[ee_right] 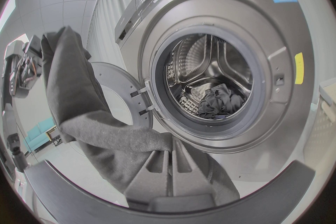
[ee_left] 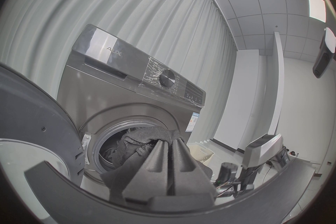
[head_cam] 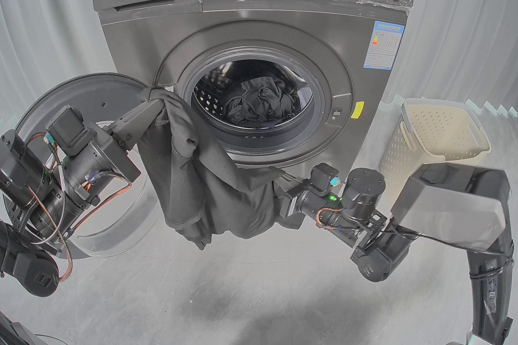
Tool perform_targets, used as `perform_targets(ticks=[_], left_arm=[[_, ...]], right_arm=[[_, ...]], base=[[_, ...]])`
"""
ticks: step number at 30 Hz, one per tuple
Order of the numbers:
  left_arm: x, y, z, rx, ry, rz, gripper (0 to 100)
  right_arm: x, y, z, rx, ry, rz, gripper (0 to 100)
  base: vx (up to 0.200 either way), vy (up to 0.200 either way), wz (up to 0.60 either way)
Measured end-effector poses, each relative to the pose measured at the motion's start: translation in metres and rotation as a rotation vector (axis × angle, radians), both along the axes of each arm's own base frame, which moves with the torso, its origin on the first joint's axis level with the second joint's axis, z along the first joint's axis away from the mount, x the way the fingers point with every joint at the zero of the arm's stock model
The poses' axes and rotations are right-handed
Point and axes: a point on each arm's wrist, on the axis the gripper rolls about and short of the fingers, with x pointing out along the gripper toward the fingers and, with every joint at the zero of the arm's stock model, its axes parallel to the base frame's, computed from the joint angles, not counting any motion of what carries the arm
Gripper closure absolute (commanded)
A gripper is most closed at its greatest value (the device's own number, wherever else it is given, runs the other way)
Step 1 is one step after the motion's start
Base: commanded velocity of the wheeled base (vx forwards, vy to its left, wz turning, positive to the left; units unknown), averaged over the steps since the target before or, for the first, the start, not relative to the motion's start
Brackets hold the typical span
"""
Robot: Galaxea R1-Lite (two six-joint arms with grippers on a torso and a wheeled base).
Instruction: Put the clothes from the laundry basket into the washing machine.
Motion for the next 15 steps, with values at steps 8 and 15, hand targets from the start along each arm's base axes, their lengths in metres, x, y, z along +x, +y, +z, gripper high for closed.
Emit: perform_targets(ticks=[8, 15], left_arm=[[0.003, 0.005, -0.001, 0.001, 0.005, 0.028, 100], [0.008, 0.015, -0.001, 0.001, 0.006, 0.070, 100]], right_arm=[[-0.041, -0.040, 0.039, -0.008, 0.028, -0.052, 100], [-0.069, -0.071, 0.078, 0.041, -0.010, -0.095, 100]], base=[[0.000, 0.000, 0.00], [0.000, 0.000, 0.00]])
